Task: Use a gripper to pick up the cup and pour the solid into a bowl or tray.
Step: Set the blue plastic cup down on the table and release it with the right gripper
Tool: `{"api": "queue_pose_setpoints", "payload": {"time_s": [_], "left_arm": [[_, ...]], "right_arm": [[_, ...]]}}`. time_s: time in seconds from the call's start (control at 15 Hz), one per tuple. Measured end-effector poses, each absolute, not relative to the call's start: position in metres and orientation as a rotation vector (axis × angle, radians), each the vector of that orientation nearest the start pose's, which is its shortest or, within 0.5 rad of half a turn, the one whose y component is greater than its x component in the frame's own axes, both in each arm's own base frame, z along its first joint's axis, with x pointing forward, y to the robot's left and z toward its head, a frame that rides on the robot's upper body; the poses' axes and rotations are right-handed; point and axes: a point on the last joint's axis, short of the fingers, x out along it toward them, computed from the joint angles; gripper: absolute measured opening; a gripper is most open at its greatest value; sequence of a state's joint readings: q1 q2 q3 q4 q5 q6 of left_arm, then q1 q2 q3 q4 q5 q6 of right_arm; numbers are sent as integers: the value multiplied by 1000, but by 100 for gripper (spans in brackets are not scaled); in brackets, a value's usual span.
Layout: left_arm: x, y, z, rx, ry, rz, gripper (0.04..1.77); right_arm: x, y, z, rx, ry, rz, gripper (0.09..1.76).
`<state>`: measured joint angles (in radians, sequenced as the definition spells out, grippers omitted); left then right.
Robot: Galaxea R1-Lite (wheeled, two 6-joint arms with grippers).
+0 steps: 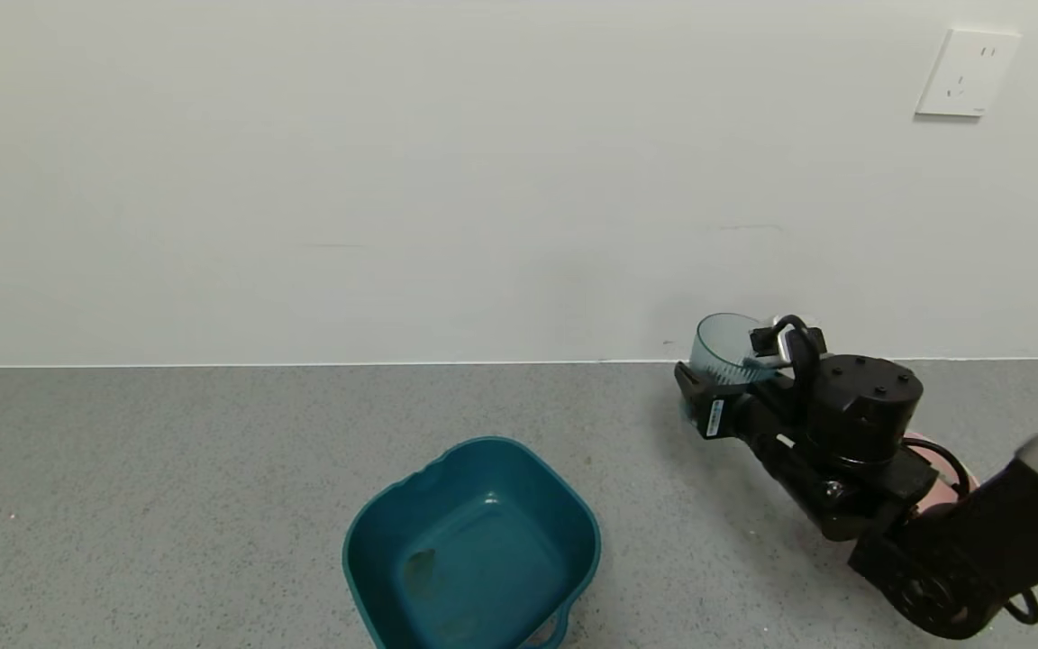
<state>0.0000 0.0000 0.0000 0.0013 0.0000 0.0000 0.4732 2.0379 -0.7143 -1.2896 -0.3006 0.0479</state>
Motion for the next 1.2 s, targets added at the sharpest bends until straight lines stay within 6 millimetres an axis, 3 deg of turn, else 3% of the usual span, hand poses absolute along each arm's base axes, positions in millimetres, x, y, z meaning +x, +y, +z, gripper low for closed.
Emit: {"api": "queue_pose_setpoints", "payload": {"time_s": [0.73,1.2], "left_arm": [[-23,0,75,0,1,0,175],[-23,0,75,0,1,0,175]], "right_arm": [[386,178,62,19,3,116,138],[396,181,31,-8,54,125,138]]}}
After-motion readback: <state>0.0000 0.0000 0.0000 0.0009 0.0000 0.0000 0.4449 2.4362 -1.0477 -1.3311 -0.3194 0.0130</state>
